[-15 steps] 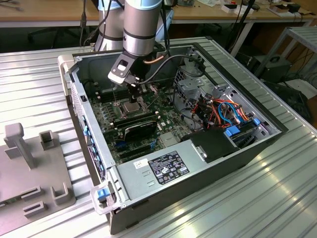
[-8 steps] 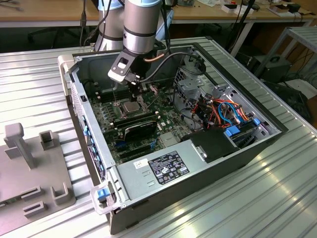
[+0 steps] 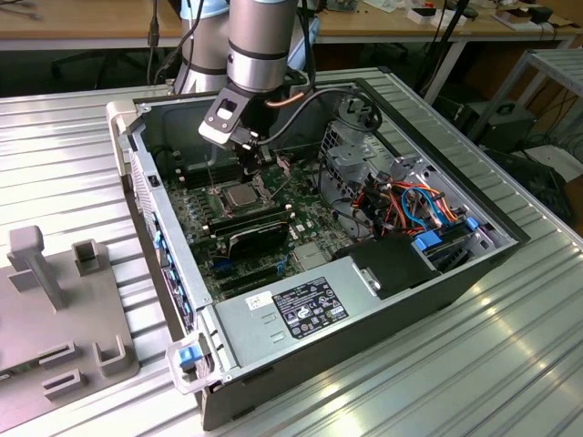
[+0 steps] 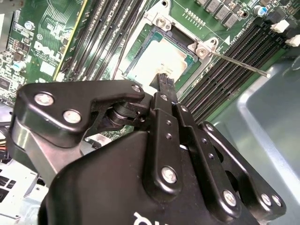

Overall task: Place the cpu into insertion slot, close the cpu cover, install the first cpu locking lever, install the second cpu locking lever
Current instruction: 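Close the cpu cover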

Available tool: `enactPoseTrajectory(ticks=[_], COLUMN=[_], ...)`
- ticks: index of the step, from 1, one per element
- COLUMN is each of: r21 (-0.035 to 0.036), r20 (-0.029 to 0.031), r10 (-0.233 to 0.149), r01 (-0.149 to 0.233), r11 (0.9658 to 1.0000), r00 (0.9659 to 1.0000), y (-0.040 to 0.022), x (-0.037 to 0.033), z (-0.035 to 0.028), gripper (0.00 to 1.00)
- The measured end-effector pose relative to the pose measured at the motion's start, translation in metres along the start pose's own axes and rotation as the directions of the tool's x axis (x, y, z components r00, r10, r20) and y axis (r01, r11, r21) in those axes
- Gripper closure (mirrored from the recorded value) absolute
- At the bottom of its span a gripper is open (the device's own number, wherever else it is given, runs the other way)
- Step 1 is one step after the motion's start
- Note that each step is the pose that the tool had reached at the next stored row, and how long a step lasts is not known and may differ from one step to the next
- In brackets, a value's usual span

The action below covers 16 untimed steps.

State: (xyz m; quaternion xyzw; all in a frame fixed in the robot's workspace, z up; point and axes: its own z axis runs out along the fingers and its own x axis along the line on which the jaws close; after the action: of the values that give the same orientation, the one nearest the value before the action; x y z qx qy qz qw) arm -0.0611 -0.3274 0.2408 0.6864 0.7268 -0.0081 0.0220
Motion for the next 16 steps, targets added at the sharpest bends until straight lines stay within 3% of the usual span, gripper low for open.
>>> enactPoseTrajectory(ticks=[4, 16], r21=[0.0, 0.0], r20=[0.0, 0.0001], r10=[0.0, 0.0], r01=[0.0, 0.0], r11=[1.0, 1.0], r00=[1.0, 1.0], y=[0.0001, 0.0008], x=[-0.0003, -0.0003], z=[-0.0062, -0.0069], gripper=[0.89, 0.89])
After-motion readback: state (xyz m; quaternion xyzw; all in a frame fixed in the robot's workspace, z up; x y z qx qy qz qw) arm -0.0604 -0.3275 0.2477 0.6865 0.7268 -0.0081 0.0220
